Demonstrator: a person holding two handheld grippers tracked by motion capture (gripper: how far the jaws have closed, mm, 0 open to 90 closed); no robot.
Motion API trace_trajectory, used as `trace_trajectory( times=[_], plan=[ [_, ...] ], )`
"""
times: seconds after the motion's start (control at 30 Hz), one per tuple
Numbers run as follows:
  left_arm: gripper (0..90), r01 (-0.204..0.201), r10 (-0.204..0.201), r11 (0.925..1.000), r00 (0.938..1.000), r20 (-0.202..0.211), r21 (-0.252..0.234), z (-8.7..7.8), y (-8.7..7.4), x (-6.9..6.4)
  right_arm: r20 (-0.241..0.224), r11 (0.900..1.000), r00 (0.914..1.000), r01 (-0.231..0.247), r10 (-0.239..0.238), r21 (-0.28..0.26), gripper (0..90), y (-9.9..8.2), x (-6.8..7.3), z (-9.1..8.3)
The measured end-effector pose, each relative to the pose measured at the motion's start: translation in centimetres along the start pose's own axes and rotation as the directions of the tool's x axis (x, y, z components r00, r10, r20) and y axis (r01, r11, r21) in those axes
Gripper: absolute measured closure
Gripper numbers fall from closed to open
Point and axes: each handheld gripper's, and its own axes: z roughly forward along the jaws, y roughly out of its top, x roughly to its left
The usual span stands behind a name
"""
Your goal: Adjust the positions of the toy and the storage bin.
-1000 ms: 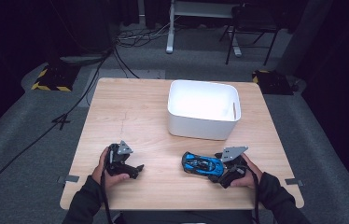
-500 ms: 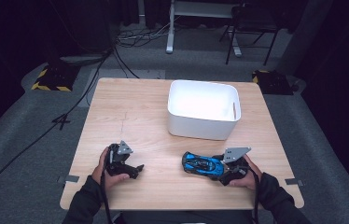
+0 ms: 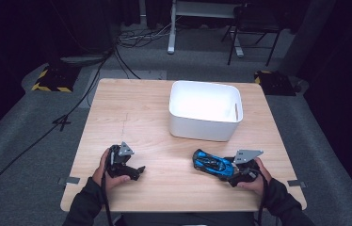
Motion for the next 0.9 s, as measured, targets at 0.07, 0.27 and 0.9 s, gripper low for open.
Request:
trace_trajectory(
  times=[0.07,0.27,0.9],
  plan=[
    [0.6,-0.001,0.001,1.0,1.0,-0.001,0.001,0.0,0.0,0.0,0.03,0.9999,0.9994,-0.016,0.016,-0.001,23.1,-0.5,-0.4,-0.6],
    [0.6,-0.002,0.002,1.0,1.0,0.0,0.001,0.0,0.0,0.0,0.105,0.9976,0.9921,-0.069,0.069,0.001,23.1,-2.2,-1.6,-2.6],
    [0.6,-0.02,0.02,0.9998,0.9997,0.018,0.005,0.1,0.2,0.0,0.347,0.9656,0.9015,-0.252,0.258,-0.063,23.3,-5.2,-4.3,-5.6]
  ],
)
